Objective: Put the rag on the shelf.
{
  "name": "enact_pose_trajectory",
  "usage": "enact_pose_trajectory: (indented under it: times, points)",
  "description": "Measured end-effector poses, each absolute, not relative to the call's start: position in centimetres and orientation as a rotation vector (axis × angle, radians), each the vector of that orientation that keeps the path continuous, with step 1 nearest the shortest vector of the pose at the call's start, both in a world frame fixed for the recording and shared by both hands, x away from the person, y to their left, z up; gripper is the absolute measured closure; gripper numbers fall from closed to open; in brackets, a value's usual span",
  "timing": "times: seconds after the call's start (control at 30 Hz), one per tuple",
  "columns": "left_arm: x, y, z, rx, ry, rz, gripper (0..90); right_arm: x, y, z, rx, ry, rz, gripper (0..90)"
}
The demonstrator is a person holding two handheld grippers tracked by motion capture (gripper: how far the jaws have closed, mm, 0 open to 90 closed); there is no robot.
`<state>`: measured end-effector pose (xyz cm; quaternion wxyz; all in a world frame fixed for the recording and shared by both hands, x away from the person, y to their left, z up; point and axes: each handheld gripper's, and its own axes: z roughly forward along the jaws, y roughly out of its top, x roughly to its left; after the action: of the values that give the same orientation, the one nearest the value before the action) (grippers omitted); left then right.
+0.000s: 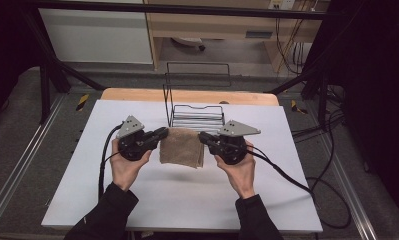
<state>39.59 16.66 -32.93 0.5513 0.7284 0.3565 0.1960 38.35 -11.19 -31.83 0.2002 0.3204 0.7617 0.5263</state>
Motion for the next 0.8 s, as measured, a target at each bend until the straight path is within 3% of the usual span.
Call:
enact_pose_trajectory:
  times: [0.8]
  points:
    - [40.8,14.1,-30.1,1.662,0.773,0.507,85.0,38.7,-14.0,-29.0,0.871,2.004,1.518,86.5]
